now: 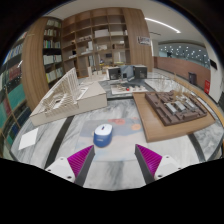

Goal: Arrange mouse

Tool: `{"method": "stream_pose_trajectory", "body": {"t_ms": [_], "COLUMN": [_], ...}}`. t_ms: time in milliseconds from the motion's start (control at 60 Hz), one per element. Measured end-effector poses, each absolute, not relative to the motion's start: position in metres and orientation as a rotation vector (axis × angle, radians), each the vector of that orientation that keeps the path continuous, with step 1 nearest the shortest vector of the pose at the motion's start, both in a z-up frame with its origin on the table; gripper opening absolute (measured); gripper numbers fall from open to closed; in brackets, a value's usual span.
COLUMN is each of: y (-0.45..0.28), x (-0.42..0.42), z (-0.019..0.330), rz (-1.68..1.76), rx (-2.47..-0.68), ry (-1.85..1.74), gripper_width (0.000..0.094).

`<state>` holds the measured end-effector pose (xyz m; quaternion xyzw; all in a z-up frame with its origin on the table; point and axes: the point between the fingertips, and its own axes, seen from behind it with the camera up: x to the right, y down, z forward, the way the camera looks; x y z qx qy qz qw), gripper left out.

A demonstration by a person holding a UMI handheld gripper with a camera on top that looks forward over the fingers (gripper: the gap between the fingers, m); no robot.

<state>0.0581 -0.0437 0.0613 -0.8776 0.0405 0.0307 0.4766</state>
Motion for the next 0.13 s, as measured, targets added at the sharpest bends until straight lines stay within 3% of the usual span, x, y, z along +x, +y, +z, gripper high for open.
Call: {"method": "stream_pose_trajectory", "body": {"t_ms": [133], "y": [-0.085], "x": [0.108], "z": [0.049], "rz": [0.023], "rx": [-2.16], "ry": [0.11], "gripper_width": [0.0845]}}
